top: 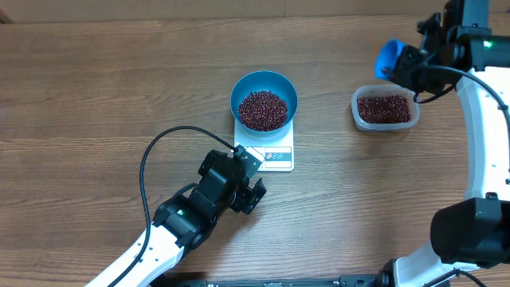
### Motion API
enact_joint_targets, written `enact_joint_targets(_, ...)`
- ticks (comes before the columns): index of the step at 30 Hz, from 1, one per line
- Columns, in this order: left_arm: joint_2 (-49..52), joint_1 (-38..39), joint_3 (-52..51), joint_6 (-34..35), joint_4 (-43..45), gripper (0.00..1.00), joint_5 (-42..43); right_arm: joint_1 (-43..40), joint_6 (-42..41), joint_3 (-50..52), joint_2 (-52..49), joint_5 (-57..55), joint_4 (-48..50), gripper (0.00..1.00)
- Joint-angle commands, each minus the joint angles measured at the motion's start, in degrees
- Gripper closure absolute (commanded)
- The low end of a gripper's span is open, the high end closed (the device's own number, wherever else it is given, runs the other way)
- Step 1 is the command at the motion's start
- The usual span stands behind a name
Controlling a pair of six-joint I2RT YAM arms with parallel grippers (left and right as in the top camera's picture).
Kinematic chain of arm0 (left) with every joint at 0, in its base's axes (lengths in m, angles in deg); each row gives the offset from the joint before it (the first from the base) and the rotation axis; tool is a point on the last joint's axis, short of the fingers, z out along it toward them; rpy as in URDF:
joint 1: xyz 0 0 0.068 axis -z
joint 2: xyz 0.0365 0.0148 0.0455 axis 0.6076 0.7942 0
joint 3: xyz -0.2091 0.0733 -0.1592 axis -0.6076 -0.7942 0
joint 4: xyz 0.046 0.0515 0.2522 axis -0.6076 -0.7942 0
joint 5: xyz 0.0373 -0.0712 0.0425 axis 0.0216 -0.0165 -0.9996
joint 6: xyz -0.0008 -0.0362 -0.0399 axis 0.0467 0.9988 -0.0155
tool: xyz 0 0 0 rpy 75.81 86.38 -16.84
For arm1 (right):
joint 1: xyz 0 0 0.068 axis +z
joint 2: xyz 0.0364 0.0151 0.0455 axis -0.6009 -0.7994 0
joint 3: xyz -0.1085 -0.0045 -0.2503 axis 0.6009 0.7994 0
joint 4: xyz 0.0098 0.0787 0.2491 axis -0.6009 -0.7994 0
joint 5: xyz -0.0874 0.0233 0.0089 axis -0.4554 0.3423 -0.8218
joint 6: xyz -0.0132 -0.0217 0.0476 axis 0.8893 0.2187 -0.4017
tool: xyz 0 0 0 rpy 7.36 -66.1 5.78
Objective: Scoop item into bowl and weigh 150g on scale
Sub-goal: 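Dip the blue scoop into the tub beans with the right gripper, then lift the scoop and carry it over the teal bowl, right gripper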
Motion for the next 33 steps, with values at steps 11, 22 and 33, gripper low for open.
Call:
enact_joint_targets(11, -0.5, -0.2, -0.4, -0.7, 0.1, 0.0, 0.0, -0.2, 8.1, -1.7, 0.5, -19.1, -10.5, 0.96)
enact_joint_targets(22, -0.5, -0.2, -0.4, -0.7, 0.0, 0.0, 0.0, 1.9, 6.4, -1.7, 0.5, -21.0, -11.9, 0.96)
enact_joint_targets(33, -0.5, -0.2, -0.4, -0.7, 0.0, 0.0, 0.0, 9.3, -2.6, -1.7, 0.5, -36.5, -12.3, 0.96)
